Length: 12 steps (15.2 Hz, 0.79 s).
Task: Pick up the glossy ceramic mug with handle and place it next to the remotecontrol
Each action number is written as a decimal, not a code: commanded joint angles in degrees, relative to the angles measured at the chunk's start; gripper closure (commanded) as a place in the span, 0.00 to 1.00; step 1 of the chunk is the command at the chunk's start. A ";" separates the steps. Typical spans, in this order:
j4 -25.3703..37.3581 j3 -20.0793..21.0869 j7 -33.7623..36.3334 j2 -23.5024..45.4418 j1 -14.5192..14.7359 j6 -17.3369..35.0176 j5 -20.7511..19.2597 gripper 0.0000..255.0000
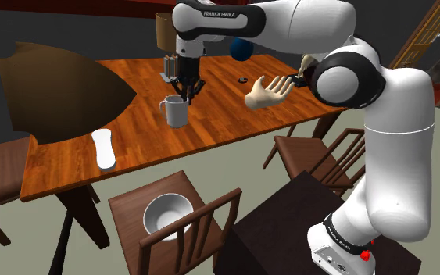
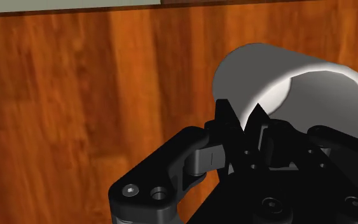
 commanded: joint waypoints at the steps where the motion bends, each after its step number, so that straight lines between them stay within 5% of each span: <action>1: 4.80 0.66 2.40 3.19 1.38 -1.20 0.12 1.00; 5: 13.66 1.70 6.41 9.39 3.90 -3.22 0.23 1.00; 12: 7.54 1.63 5.49 8.94 4.16 2.38 0.32 1.00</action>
